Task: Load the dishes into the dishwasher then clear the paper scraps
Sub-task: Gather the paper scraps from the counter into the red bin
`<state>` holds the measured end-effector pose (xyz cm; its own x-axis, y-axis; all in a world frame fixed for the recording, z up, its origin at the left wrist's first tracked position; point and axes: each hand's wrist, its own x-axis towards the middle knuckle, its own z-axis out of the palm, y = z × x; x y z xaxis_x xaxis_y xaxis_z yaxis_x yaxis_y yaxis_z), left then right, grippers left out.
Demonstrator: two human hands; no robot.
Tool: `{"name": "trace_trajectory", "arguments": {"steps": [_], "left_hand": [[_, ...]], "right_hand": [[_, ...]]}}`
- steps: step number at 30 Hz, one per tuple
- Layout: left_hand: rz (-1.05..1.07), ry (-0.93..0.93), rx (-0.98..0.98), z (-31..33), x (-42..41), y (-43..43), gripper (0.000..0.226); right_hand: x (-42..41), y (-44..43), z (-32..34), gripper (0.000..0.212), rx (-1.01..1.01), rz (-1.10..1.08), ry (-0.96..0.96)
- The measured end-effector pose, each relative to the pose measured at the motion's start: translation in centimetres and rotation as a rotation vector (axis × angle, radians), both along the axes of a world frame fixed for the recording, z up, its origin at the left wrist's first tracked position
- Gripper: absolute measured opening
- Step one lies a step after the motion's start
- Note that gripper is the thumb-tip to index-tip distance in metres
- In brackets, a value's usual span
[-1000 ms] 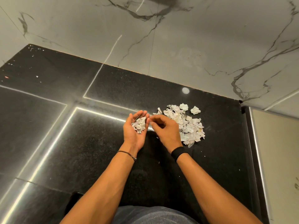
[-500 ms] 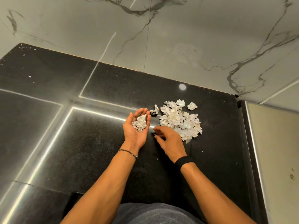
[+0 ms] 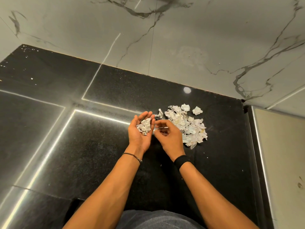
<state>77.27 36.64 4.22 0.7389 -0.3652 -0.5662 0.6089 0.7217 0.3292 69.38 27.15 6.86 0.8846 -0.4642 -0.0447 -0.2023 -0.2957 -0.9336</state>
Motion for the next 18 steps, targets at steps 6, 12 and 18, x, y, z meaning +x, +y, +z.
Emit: {"name": "trace_trajectory", "arguments": {"steps": [6,12,18], "left_hand": [[-0.045,0.001,-0.056,0.7,0.2,-1.5,0.045],[0.011,0.009,-0.037,1.2,0.6,-0.4,0.044],[0.085,0.017,0.031,0.5,1.6,1.4,0.043]], "right_hand": [[2.0,-0.5,2.2,0.028,0.093,0.052,-0.097],[4.5,-3.4,1.0,0.019,-0.141,-0.025,-0.044],[6.6,-4.6,-1.6,0.023,-0.854,0.31,0.118]]}}
